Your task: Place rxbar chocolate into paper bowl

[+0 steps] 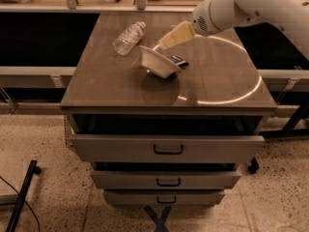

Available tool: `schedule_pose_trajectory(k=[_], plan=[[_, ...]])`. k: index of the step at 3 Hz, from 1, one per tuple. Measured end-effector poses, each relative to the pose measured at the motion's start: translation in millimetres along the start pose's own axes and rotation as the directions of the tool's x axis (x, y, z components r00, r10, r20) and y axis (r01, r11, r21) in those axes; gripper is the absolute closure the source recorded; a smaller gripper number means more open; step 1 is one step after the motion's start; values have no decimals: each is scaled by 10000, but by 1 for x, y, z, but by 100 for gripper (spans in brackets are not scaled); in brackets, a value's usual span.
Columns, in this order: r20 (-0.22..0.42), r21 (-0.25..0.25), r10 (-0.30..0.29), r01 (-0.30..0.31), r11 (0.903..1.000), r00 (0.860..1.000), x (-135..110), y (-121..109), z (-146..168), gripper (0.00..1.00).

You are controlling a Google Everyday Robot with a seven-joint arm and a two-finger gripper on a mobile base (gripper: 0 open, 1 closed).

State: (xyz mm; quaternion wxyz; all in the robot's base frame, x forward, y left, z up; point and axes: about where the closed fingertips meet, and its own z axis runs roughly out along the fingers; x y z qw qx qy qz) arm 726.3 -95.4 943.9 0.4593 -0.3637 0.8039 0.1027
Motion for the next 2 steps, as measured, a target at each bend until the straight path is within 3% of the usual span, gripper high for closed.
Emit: schedule_pose_trajectory(k=[1, 2], plan=[[525, 148, 207, -215, 9997, 9984, -10, -21, -17, 0], [525, 148, 207, -215, 9997, 9984, -10, -21, -17, 0]])
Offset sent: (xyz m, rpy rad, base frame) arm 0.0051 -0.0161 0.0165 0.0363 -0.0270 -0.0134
